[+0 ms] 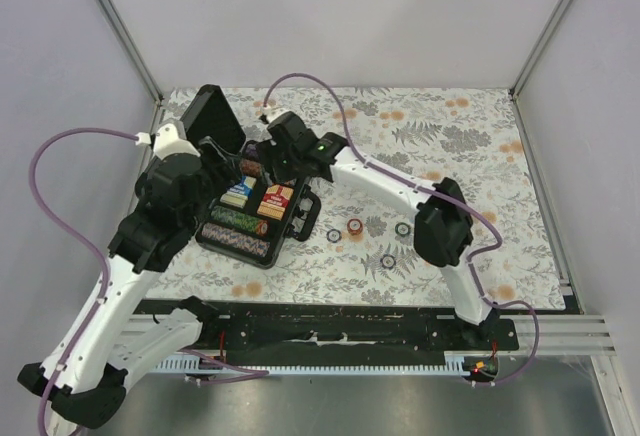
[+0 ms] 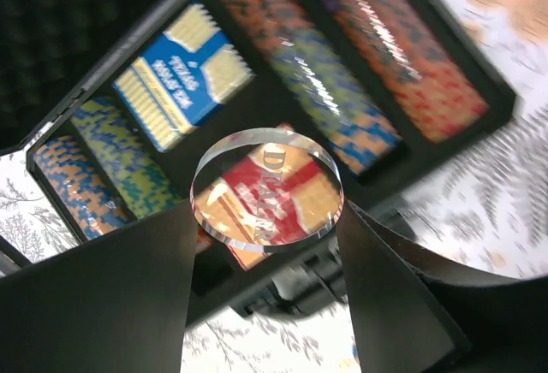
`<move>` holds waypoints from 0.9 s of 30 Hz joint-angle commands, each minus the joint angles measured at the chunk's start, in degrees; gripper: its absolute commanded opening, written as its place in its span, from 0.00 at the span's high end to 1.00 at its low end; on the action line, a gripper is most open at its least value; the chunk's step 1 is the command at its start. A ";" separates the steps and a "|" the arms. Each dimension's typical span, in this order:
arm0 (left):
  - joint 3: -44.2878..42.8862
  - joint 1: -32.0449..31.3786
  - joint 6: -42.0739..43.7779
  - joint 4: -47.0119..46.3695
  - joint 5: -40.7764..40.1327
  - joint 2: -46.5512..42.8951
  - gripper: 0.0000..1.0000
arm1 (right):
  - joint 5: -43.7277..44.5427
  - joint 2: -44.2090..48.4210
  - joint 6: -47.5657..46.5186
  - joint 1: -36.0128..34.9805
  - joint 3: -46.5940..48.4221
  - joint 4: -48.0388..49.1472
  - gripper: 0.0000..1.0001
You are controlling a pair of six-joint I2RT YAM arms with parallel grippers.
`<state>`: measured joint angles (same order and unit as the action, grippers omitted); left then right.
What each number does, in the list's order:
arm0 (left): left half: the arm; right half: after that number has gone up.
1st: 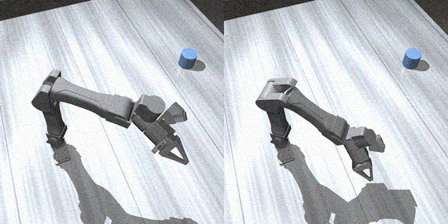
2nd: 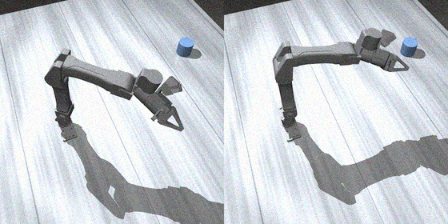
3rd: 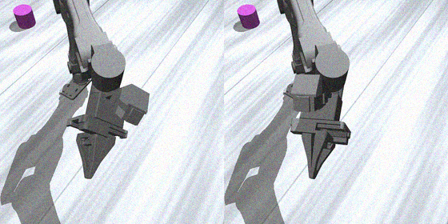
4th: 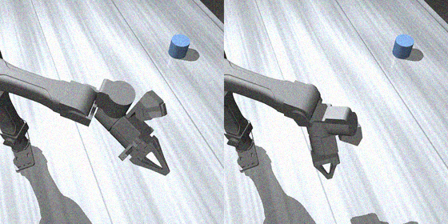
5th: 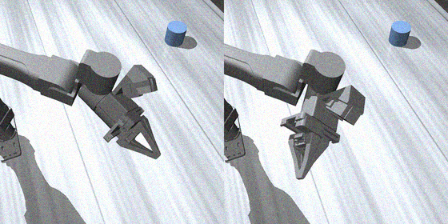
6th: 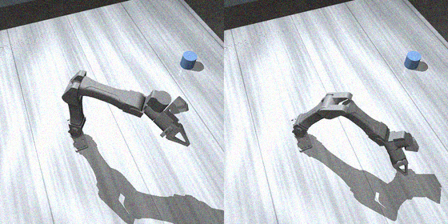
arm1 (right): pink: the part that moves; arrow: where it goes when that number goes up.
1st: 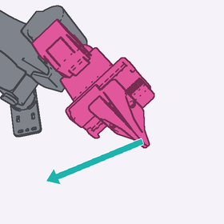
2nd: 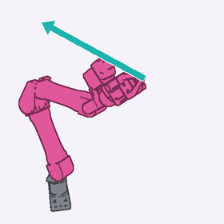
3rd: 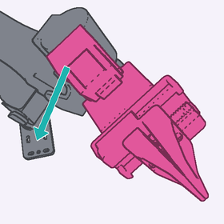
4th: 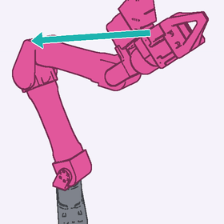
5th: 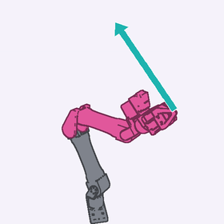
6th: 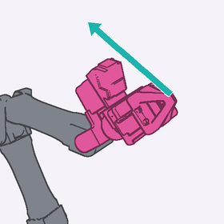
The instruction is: Pack up texas hold em set
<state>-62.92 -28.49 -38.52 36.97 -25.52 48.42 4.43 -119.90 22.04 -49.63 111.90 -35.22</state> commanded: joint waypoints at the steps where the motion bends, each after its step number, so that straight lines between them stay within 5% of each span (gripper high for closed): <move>1: -5.89 -0.16 1.79 5.20 -7.00 -2.10 0.30 | 0.05 -6.83 -7.00 -4.33 8.06 4.72 0.40; 12: -6.96 -0.25 1.17 8.91 -6.12 -4.65 0.30 | 4.36 -16.41 -14.83 -9.08 15.10 14.65 0.39; 27: -6.69 -0.16 1.52 9.26 -5.95 -4.04 0.30 | 5.95 -22.22 -17.03 -9.53 18.62 15.27 0.34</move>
<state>-68.10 -28.49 -38.28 46.70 -29.98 44.18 10.20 -140.90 6.09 -59.05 127.24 -23.24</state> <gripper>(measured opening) 0.700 0.684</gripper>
